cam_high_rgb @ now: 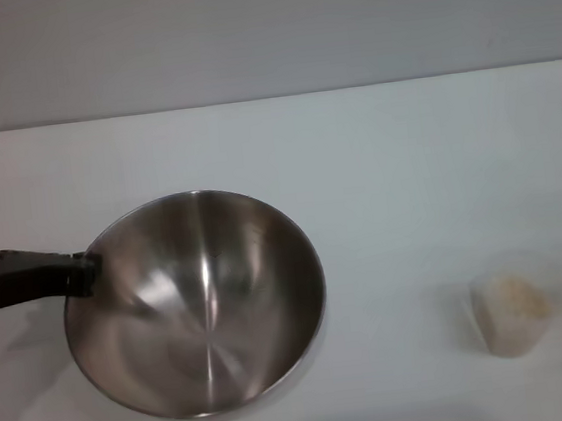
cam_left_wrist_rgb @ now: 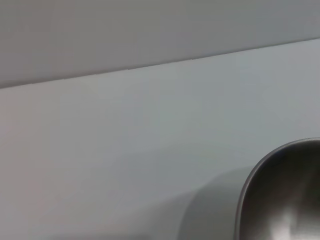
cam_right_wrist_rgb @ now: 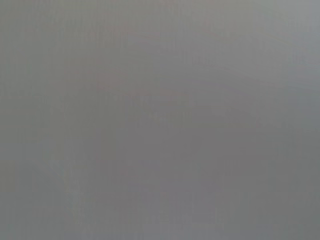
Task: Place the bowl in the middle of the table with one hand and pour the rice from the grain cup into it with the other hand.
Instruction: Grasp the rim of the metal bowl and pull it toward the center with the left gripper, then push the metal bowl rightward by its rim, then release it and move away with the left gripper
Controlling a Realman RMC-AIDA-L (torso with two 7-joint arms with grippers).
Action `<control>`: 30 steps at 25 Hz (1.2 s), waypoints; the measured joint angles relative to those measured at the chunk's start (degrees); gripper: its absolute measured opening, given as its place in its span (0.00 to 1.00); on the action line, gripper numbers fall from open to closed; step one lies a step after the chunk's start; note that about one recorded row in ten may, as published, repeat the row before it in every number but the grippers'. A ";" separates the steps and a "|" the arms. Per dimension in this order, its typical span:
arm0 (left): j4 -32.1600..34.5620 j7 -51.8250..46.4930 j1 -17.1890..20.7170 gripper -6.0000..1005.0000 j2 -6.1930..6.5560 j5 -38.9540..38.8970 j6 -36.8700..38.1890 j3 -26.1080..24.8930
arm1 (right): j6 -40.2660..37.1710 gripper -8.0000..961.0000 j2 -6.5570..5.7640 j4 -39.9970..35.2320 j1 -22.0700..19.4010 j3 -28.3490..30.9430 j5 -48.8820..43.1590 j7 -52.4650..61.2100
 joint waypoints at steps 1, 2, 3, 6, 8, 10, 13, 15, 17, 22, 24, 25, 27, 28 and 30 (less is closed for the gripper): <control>1.02 0.18 -0.93 0.06 0.03 -1.03 -1.23 -1.28 | 0.01 0.85 0.01 0.00 0.00 0.00 0.00 0.00; 1.02 0.18 -0.93 0.06 0.03 -1.03 -1.23 -1.28 | 0.01 0.85 0.01 0.00 0.00 0.00 0.00 0.00; 1.55 0.19 -1.44 0.06 0.02 -1.53 -1.71 -2.01 | 0.01 0.85 0.02 0.00 0.00 0.00 0.00 0.00; 3.76 0.24 -3.46 0.06 0.07 -4.66 -3.88 -5.45 | 0.01 0.85 0.03 0.00 0.11 -0.40 0.00 0.00; 4.26 0.36 -3.98 0.06 0.09 -5.30 -4.40 -6.21 | 0.01 0.85 0.03 0.00 0.16 -0.53 0.00 0.00; 5.53 0.72 -5.19 0.05 0.08 -6.60 -5.52 -7.81 | 0.01 0.85 0.00 0.00 0.29 -0.64 0.00 0.00; 7.83 1.58 -6.64 0.05 0.05 -8.45 -6.27 -9.29 | 0.29 0.85 -0.01 0.00 0.44 -0.68 0.00 0.00; 9.33 2.82 -7.30 0.05 0.08 -10.44 -6.37 -10.05 | 0.47 0.85 -0.02 0.00 0.51 -0.70 0.00 0.00; 11.10 4.61 -7.95 0.05 0.11 -13.00 -6.47 -11.03 | 0.51 0.85 -0.04 0.00 0.59 -0.70 0.00 0.00; 14.69 8.59 -9.19 0.05 0.10 -18.64 -6.55 -12.75 | 0.53 0.85 -0.06 0.00 0.79 -0.70 0.00 0.00; 14.70 8.95 -9.18 0.05 -0.07 -19.12 -5.79 -12.37 | 0.53 0.85 -0.06 0.00 0.80 -0.70 0.00 0.00; 14.70 8.95 -9.18 0.05 -0.07 -19.12 -5.79 -12.37 | 0.53 0.85 -0.06 0.00 0.80 -0.70 0.00 0.00; 14.82 9.19 -9.19 0.06 -0.16 -19.46 -4.86 -11.70 | 0.53 0.85 -0.06 0.00 0.80 -0.70 0.00 0.00; 15.07 9.26 -9.27 0.06 -0.22 -19.59 -4.24 -10.96 | 0.53 0.85 -0.06 0.00 0.80 -0.70 0.00 0.00; 15.46 9.23 -9.61 0.06 -0.25 -19.61 -3.23 -9.19 | 0.53 0.85 -0.06 0.00 0.79 -0.70 0.00 0.00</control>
